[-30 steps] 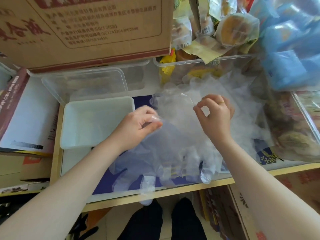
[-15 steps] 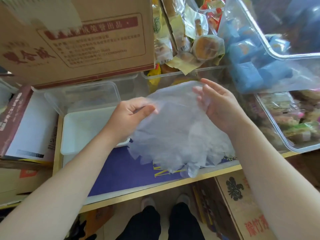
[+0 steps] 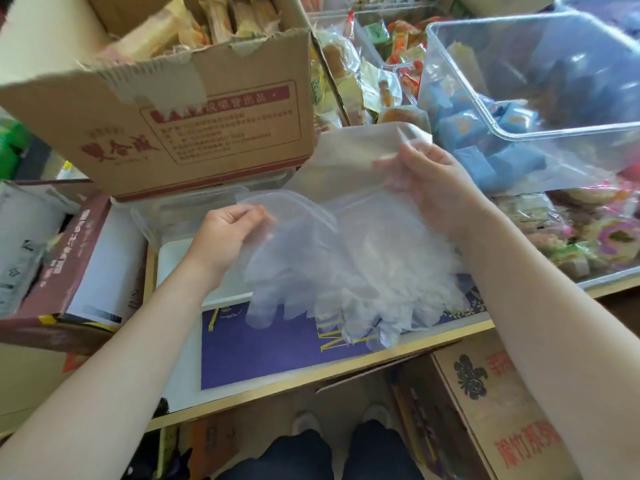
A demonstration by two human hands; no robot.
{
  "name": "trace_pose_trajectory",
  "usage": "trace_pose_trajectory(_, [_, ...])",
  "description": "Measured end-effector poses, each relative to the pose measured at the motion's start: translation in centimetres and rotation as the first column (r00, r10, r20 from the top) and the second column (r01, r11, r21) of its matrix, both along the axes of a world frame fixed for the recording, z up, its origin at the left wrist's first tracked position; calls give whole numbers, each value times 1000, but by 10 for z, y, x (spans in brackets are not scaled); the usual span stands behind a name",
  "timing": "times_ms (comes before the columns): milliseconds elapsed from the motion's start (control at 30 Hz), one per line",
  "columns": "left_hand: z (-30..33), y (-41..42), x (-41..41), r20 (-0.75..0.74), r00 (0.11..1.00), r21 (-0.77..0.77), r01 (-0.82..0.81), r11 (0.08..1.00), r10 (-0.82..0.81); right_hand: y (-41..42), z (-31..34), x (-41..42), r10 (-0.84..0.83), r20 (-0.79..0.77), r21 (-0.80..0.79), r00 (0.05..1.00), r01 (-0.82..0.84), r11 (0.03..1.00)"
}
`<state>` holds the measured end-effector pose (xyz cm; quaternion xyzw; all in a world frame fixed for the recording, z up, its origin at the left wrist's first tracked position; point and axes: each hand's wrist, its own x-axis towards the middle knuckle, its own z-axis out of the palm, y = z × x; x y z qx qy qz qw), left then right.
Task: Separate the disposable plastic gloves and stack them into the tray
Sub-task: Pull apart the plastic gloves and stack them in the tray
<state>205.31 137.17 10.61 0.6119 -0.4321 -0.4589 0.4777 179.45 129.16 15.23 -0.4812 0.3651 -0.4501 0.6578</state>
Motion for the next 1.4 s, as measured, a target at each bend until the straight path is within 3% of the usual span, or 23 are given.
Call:
trace_pose_trajectory(100, [-9, -4, 10, 67, 994, 81, -91, 993, 86, 6, 2, -5, -122, -44, -3, 992, 122, 993])
trace_pose_trajectory(200, [-17, -7, 11, 107, 986, 176, -145, 974, 127, 13, 4, -10, -111, -12, 13, 994, 111, 994])
trace_pose_trajectory(333, [-15, -15, 5, 45, 981, 251, -192, 949, 186, 29, 15, -12, 109, 213, 73, 971, -128, 989])
trace_pose_trajectory(400, [-9, -19, -2, -20, 979, 253, -192, 948, 203, 38, 14, -7, 209, 238, 79, 948, -234, 969])
trace_pose_trajectory(500, [4, -18, -13, -139, 983, 271, -80, 959, 121, 47, 3, 8, 190, 73, 77, 979, -196, 978])
trace_pose_trajectory(600, [18, -9, -24, -259, 965, 279, 114, 953, -40, 48, -20, 20, -22, -95, 85, 995, 30, 996])
trace_pose_trajectory(667, [23, -5, -27, -334, 941, 286, 152, 946, -51, 50, -34, 26, -134, -108, 102, 985, 145, 984])
trace_pose_trajectory(733, [25, -1, -32, -504, 862, 310, 230, 923, -46, 53, -45, 30, -172, -102, 81, 980, 180, 980])
trace_pose_trajectory(900, [22, 3, -36, -582, 811, 292, 274, 916, -57, 52, -41, 33, 29, -41, 81, 999, -25, 996])
trace_pose_trajectory(1000, [22, 3, -33, -622, 783, 311, 262, 914, -13, 52, -40, 36, 70, -44, 34, 997, -69, 997])
trace_pose_trajectory(1067, [23, 3, -30, -643, 765, 329, 235, 914, 35, 55, -40, 36, 85, -91, -52, 992, -90, 995])
trace_pose_trajectory(1233, [23, 3, -22, -646, 750, 382, 159, 910, 141, 67, -36, 30, 277, -255, -199, 926, -331, 922])
trace_pose_trajectory(1333, [25, 6, -21, -632, 763, 389, 162, 907, 135, 69, -37, 35, 121, -453, -311, 883, -284, 907])
trace_pose_trajectory(1400, [24, 8, -23, -587, 802, 351, 134, 927, 106, 68, -37, 42, 0, -433, -300, 901, -144, 943])
